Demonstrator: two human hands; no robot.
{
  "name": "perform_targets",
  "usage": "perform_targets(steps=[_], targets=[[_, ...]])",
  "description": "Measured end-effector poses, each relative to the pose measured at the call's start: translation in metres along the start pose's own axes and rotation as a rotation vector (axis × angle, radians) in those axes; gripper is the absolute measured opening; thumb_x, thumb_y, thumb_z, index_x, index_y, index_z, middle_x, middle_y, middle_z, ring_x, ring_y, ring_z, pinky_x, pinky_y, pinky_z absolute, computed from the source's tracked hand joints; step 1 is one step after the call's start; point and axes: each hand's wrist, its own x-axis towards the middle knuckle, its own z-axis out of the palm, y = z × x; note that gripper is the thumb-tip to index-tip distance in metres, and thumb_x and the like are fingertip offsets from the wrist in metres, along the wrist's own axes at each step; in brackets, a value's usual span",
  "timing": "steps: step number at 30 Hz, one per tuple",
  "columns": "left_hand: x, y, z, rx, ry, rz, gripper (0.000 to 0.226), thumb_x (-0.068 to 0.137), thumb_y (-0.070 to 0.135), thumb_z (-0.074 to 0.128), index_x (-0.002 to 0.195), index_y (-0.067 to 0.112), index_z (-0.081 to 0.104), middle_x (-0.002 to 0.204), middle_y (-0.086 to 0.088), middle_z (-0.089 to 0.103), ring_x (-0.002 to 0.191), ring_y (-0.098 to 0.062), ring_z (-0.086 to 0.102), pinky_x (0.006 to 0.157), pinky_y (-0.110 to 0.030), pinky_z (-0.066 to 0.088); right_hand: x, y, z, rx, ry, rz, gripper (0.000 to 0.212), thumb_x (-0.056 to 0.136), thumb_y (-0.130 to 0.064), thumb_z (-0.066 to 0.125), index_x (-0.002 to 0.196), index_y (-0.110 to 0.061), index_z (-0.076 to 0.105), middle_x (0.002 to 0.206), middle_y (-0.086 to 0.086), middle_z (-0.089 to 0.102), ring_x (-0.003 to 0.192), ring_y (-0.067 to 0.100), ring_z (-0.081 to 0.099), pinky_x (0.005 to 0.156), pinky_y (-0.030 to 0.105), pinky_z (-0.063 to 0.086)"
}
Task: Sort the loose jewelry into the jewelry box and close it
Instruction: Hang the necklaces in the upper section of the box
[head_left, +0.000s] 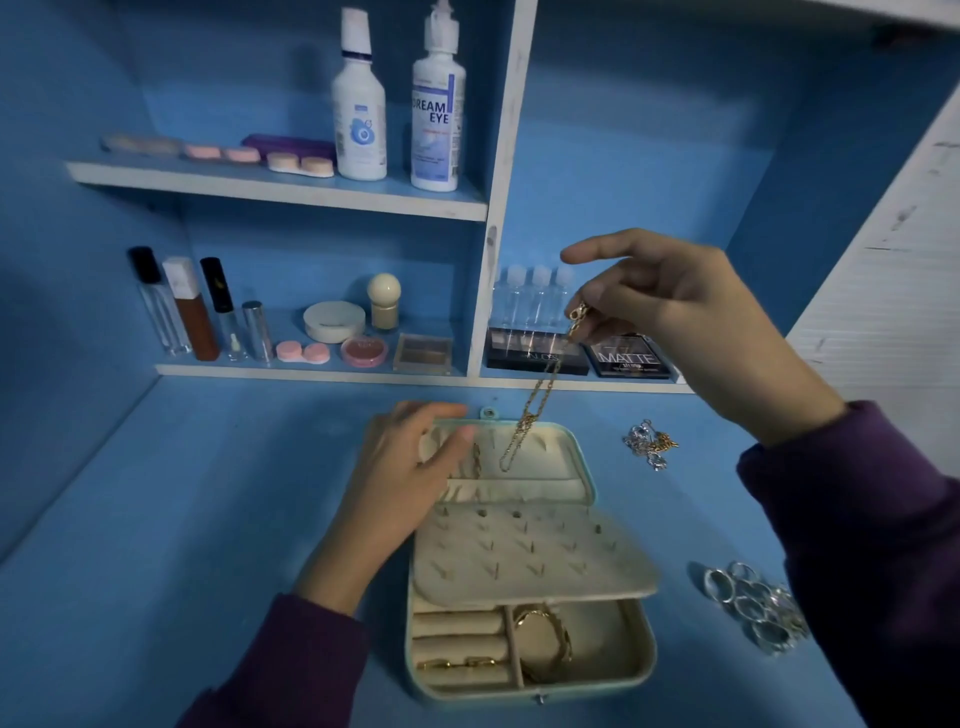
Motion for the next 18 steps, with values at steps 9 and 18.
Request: perform_targets(steps=[9, 18], targets=[[-0.007, 0.044, 0.001, -0.272, -0.173, 0.064, 0.02, 0.082, 0.021, 0.072, 0.095, 0.036, 0.068, 0.088, 0.016, 0.073, 0.088, 0.003, 0.064, 0.08, -0.012, 0.047, -0.002, -0.014, 0.003, 0.03, -0.022, -0.037, 0.024, 0.092, 0.005, 0.051, 0.109, -0.007, 0.063, 0.08, 0.017, 0.068, 0.065, 0.022, 0.067, 0.069, 0.026, 0.056], [0.0, 0.055, 0.007, -0.289, -0.212, 0.055, 0.011, 0.083, 0.016, 0.071, 0.093, 0.02, 0.075, 0.081, 0.014, 0.071, 0.078, 0.006, 0.061, 0.07, -0.007, 0.044, -0.007, -0.016, -0.006, 0.09, 0.006, -0.043, 0.025, 0.093, 0.005, 0.049, 0.107, -0.01, 0.064, 0.077, 0.012, 0.067, 0.068, 0.022, 0.067, 0.071, 0.028, 0.056]])
